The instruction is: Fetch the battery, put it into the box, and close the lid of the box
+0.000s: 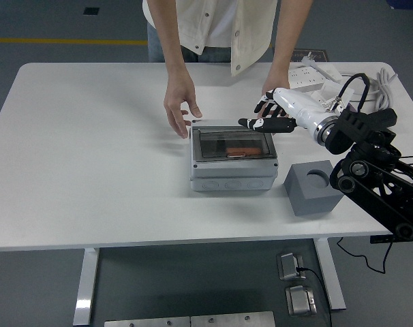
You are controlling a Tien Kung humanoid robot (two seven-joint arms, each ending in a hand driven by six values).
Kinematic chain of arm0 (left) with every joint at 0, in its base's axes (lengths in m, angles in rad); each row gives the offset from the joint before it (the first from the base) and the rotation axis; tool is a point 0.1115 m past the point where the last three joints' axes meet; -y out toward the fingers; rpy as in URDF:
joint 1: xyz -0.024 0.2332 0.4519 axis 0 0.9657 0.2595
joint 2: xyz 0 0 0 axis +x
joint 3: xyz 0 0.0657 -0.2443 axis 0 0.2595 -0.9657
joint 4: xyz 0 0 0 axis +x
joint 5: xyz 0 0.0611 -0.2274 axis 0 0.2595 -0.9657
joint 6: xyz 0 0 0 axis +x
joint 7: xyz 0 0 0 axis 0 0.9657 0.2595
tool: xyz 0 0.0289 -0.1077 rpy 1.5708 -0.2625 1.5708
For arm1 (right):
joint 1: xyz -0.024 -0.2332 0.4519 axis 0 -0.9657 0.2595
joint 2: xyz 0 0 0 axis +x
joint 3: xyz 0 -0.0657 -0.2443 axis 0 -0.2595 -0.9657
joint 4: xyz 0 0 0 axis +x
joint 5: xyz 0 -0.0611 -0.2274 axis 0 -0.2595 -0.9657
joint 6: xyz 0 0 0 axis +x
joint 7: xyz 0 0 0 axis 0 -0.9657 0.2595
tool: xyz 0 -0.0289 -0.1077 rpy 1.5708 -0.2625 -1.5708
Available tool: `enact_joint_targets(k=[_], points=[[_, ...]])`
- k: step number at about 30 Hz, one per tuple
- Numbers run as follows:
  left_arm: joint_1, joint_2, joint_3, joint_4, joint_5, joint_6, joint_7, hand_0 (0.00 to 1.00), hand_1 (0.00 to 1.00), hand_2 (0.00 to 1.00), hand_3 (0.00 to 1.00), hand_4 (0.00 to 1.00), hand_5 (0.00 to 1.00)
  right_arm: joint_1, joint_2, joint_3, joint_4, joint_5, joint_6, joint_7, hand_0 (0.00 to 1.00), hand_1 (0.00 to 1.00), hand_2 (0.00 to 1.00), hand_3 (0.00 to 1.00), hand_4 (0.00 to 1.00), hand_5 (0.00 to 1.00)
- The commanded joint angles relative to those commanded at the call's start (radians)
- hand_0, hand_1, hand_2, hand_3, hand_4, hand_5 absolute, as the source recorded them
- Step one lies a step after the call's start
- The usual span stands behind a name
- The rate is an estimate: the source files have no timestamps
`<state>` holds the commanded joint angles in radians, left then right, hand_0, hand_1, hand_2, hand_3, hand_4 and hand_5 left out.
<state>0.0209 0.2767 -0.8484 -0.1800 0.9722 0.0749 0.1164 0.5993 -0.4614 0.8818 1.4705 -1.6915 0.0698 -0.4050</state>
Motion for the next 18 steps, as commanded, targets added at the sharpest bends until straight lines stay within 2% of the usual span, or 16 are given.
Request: enact_joint_targets(k=[4, 5, 10, 11, 16, 18], points=[[0.001, -0.002, -0.002, 0.000, 0.002, 0.000, 0.001, 0.428, 0.565, 0.516, 0.487, 0.127, 0.002, -0.059, -0.001, 0.094, -0.006, 0.099, 0.022, 0.073, 0.589, 0.571, 0.603, 0.612, 0.886, 0.764], [0.002, -0.002, -0.002, 0.000, 0.002, 0.000, 0.001, 0.428, 0.565, 0.515, 0.486, 0.126, 0.002, -0.072, -0.001, 0.115, -0.009, 0.125, 0.029, 0.089, 0.480, 0.480, 0.551, 0.576, 0.889, 0.764], [0.003, -0.005, -0.004, 0.000, 0.003, 0.000, 0.000, 0.428, 0.565, 0.515, 0.486, 0.126, 0.002, -0.134, 0.010, 0.224, -0.026, 0.266, 0.033, 0.182, 0.480, 0.480, 0.551, 0.576, 0.889, 0.764], [0.004, -0.006, -0.004, 0.000, 0.003, 0.000, 0.000, 0.428, 0.565, 0.516, 0.486, 0.126, 0.002, -0.148, 0.015, 0.247, -0.034, 0.299, 0.021, 0.208, 0.369, 0.419, 0.481, 0.548, 0.886, 0.749], [0.008, -0.011, -0.006, 0.000, 0.006, -0.001, 0.000, 0.428, 0.565, 0.516, 0.486, 0.126, 0.002, -0.200, 0.049, 0.353, -0.077, 0.458, -0.072, 0.350, 0.369, 0.419, 0.481, 0.548, 0.886, 0.749], [0.009, -0.013, -0.008, 0.000, 0.007, -0.001, 0.000, 0.428, 0.565, 0.516, 0.486, 0.127, 0.002, -0.214, 0.060, 0.389, -0.096, 0.516, -0.111, 0.405, 0.361, 0.431, 0.491, 0.538, 0.880, 0.717]])
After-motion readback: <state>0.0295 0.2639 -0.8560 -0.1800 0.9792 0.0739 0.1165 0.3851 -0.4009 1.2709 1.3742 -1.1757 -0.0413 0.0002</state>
